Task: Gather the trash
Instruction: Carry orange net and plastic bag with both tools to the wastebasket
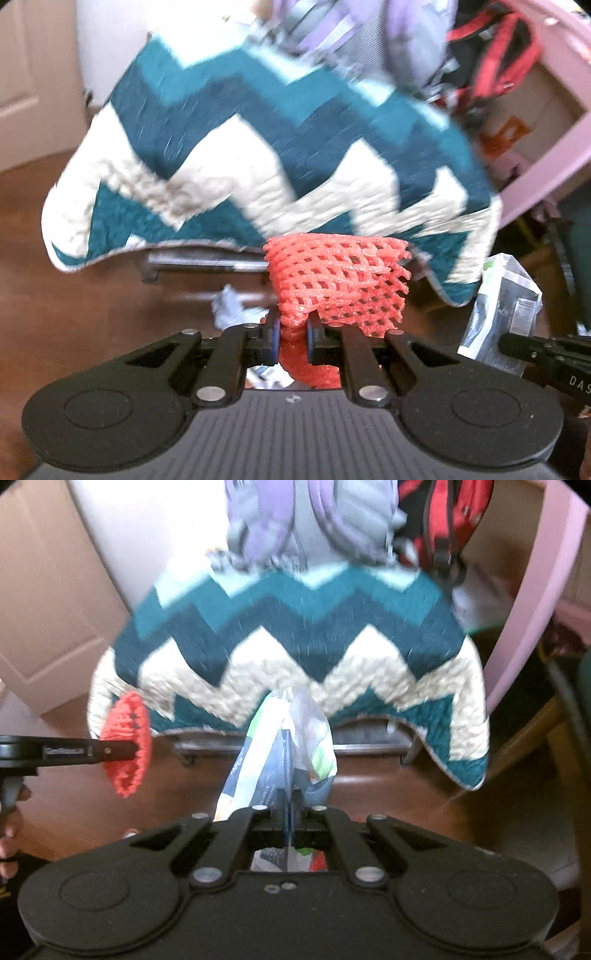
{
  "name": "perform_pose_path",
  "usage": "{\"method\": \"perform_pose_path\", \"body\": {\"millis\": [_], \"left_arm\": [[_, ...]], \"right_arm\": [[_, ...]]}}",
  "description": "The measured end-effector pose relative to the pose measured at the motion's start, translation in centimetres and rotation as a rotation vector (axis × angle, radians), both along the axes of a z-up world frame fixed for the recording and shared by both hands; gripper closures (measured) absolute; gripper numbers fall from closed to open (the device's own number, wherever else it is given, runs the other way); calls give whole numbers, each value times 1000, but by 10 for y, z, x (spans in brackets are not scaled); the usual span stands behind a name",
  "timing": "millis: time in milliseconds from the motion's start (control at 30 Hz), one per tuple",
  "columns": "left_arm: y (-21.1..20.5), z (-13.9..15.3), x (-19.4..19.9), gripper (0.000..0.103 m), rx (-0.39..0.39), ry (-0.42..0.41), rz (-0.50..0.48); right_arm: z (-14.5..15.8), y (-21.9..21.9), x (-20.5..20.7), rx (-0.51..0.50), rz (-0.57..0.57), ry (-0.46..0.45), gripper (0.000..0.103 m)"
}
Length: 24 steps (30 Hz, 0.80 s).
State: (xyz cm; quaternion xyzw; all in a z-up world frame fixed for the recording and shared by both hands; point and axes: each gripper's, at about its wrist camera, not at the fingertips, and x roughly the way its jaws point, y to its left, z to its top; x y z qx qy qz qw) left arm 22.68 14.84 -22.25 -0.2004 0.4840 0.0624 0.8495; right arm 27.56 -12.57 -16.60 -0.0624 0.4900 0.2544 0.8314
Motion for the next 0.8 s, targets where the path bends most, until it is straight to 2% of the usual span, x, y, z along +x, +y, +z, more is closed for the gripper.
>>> {"method": "perform_pose_path", "body": {"millis": [200, 533, 800], "left_arm": [[-42, 67, -16, 90, 34, -120, -65], [-125, 176, -30, 90, 76, -343, -215], [-198, 249, -18, 90, 69, -489, -347]], "right_arm": [[72, -33, -32, 46, 11, -121, 103], [172, -106, -55, 95, -57, -319, 103], [229, -168, -54, 80, -155, -467, 103]]}}
